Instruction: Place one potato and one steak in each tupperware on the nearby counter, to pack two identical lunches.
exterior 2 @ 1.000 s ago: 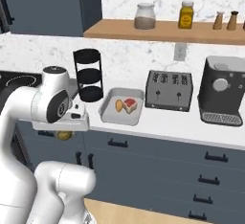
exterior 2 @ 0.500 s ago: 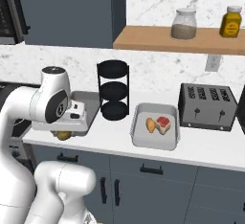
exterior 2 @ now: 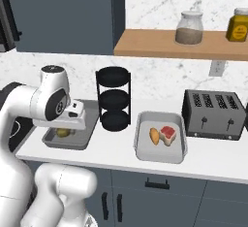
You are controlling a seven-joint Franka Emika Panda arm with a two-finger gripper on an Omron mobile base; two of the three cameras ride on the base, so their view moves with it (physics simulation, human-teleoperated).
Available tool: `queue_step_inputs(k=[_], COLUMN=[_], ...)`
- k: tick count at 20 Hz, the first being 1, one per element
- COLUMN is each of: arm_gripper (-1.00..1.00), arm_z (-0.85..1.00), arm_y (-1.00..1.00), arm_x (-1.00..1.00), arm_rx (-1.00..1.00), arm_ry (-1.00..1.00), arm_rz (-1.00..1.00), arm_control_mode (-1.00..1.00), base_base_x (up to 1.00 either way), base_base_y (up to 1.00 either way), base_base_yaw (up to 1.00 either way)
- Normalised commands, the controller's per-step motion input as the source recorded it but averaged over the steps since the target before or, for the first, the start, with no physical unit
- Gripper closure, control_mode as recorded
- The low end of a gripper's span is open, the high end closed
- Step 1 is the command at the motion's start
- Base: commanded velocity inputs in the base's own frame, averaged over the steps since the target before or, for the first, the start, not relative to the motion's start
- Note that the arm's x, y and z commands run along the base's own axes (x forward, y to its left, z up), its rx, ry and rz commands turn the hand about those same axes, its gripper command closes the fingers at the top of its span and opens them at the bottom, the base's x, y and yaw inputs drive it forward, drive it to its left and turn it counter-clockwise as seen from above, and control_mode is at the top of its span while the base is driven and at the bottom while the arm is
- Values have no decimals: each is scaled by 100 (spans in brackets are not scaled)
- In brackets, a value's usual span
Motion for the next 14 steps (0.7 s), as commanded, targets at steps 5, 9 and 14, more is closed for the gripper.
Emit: queue_step_inputs(k=[5,9,14], arm_gripper=[100,100,100], arm_z=[-3,-42,-73], arm_y=[81,62,30], arm_x=[85,100,100], arm_rx=[-1,-1,-7], arm_ry=[-4,0,11], arm_rz=[-17,-14,-6], arm_control_mode=[-100,-100,-100], base_base_x=[0,0,0], base_base_y=[0,0,0], base_base_yaw=[0,0,0])
